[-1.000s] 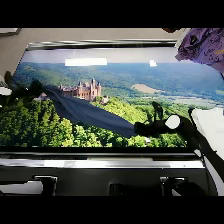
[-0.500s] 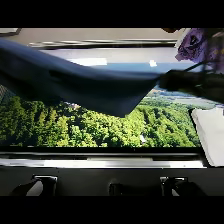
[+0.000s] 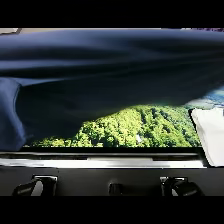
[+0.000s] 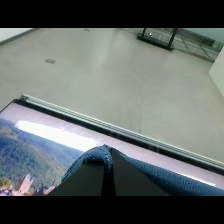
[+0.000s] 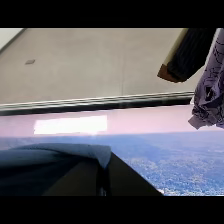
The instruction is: Fold the clothes and pants, and hang the long-sleeved shirts on hangers.
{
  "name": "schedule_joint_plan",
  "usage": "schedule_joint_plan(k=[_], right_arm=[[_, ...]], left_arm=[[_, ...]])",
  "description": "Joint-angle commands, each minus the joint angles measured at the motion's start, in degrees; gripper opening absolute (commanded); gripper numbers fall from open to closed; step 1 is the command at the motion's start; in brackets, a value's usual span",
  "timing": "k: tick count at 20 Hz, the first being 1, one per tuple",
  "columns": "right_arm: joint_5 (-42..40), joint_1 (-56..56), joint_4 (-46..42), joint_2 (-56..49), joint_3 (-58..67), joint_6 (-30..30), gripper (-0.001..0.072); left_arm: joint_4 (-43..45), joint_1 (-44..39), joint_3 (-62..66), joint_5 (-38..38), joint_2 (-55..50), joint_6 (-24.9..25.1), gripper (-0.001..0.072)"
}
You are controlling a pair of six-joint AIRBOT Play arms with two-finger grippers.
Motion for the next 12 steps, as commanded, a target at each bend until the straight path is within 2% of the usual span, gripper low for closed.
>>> schedule_joint_plan(k=[1,4,6,10,12], right_arm=[[1.51,0.02,-2.62,-5.44,0.42,3.17,0.003],[3.93,0.02,-2.34,-18.23,0.39,6.01,0.0031],[2.78,0.02,-2.25,-28.33,0.42,6.62,0.0031],[-5.75,0.02,-1.07,-48.39,0.42,6.64,0.0031],[-10.6,0.02,-0.28,-56.76,0.42,8.72,0.0031]], left_arm=[[-0.15,0.04,-2.29,-2.67,-3.76,-0.09,0.0013],[-4.22,-0.24,-4.81,-0.92,-15.15,5.22,0.0013],[-4.24,-1.97,-5.01,2.71,-25.44,7.61,0.0014],[-4.22,-6.12,-4.85,13.07,-46.82,8.83,0.0015],[-4.22,-7.72,-4.28,16.04,-56.63,8.81,0.0015]])
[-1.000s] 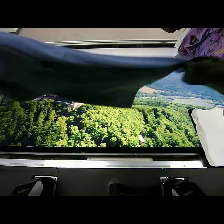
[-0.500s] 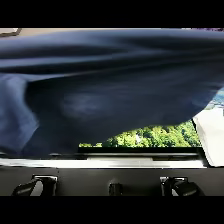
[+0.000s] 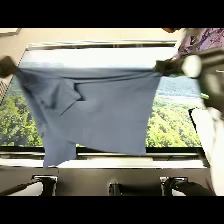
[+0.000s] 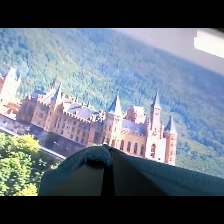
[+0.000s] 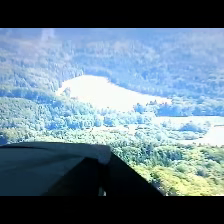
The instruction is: Fold the clothes and pants, and hang the long-sleeved shirts on hangers.
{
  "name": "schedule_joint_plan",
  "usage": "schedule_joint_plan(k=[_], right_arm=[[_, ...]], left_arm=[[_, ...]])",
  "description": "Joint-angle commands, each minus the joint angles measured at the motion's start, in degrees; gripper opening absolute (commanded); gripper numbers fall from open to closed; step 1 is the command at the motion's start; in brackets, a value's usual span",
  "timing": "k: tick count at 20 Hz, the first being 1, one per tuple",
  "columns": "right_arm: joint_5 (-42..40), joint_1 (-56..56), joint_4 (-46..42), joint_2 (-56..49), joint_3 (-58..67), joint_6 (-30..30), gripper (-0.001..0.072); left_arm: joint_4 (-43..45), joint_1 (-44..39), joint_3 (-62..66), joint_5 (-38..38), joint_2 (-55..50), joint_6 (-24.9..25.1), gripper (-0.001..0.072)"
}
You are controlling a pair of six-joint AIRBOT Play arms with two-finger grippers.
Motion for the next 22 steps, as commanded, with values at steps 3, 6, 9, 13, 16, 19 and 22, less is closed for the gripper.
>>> schedule_joint_plan(k=[3,6,9,13,16,19,22], right_arm=[[-9.18,0.02,4.74,-20.46,0.07,9.16,0.0032],[-9.09,0.02,14.21,-23.61,0.07,12.31,0.004],[-5.66,-0.68,22.51,-23.12,0.17,11.39,0.0226],[4.52,-9.75,40.44,-17.38,0.17,-5.03,0.0455],[16.2,-19.04,38.91,-10.03,-0.74,-19.74,0.0454],[17.44,-28.46,43.43,-0.63,-12.85,-27.96,0.0453],[15.74,-34.62,51.65,8.68,-36.57,-34.56,0.0453]], left_arm=[[-0.61,-3.28,1.66,6.1,-23.43,1.05,0.0015],[-0.61,-3.15,2.67,6.08,-26.71,1.01,0.0029],[-0.33,-1.97,4.96,2.47,-25.53,0.87,0.0478],[5.07,2.89,8.07,-4.5,-17.7,1.55,0.0526],[6.21,8.96,6.82,-9.68,-9.16,2.49,0.0526],[3.63,14.99,3.19,-9.92,-2.21,1.88,0.0526],[2.82,17.75,-2.21,-9.9,1.55,1.86,0.0526]])
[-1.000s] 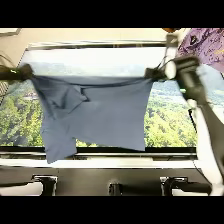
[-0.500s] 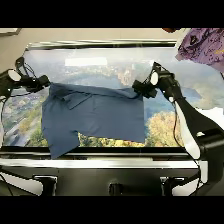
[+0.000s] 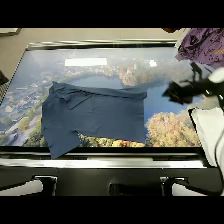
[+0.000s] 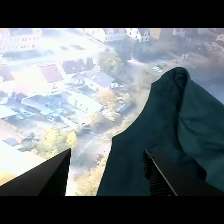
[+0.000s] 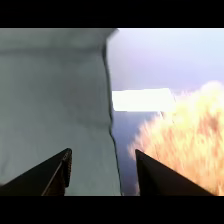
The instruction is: Fold the clothes and pants, and hang the long-sleeved shirts on hangers.
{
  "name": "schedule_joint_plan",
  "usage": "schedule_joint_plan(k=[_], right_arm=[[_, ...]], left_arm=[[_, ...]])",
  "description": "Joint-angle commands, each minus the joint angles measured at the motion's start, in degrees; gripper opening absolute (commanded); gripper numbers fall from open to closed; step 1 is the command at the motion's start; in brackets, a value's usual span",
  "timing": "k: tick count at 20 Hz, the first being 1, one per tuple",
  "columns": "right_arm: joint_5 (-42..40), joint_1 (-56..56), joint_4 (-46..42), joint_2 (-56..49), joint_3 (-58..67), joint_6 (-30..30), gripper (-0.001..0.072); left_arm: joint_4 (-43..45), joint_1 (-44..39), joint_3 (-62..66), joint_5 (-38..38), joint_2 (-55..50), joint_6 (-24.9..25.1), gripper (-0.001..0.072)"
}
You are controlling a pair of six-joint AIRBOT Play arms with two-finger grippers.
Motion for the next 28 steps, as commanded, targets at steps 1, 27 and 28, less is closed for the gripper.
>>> schedule_joint_plan(k=[1,27,28], right_arm=[[0.87,-6.58,9.57,9.42,-23.58,-9.73,0.0453],[-23.76,7.34,29.53,3.74,-52.09,-20.17,0.003],[-23.74,7.34,29.44,4.07,-51.91,-20.15,0.0031]], left_arm=[[-0.94,3.48,-5.18,-0.96,4.68,-0.11,0.0526],[-2.38,5.88,-10.82,-9.73,3.45,-0.98,0.0526],[-5.38,7.58,-13.18,-9.64,3.48,1.29,0.0527]])
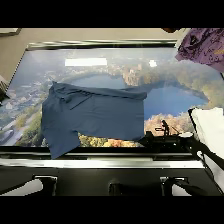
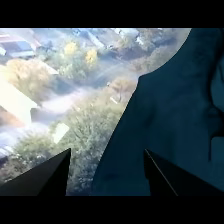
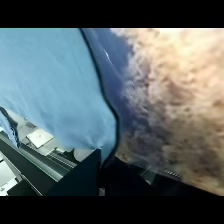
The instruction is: Fold the clothes and pants, and hang the long-sleeved shirts on hangers.
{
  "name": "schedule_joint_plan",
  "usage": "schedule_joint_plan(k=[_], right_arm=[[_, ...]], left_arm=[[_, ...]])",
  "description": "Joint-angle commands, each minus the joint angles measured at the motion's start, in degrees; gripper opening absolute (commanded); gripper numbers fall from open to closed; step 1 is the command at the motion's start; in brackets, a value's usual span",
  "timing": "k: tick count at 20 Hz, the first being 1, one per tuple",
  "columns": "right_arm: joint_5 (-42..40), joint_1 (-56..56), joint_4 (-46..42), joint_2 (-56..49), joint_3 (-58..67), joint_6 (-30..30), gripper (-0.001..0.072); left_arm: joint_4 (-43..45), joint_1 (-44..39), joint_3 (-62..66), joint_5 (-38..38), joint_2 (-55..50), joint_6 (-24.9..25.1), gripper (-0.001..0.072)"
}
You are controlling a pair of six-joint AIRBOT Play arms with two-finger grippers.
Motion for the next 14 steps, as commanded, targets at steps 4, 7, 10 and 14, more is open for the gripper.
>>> schedule_joint_plan(k=[4,7,10,14], right_arm=[[-3.96,1.25,-0.37,2.86,0.42,1.86,0.0029],[-1.44,1.25,-2.54,6.21,0.42,5.25,0.0029],[-1.09,1.25,-5.92,11.21,0.42,10.08,0.0029],[-0.85,1.25,-9.18,15.54,0.52,13.99,0.0029]], left_arm=[[-17.44,8.59,-14.62,0.42,-0.22,14.49,0.0523],[-19.52,8.74,-22.88,2.99,-0.28,20.87,0.0471],[-19.74,7.48,-29.81,7.43,-0.42,23.47,0.0469],[-22.91,7.15,-33.29,8.55,-3.85,27.45,0.047]])
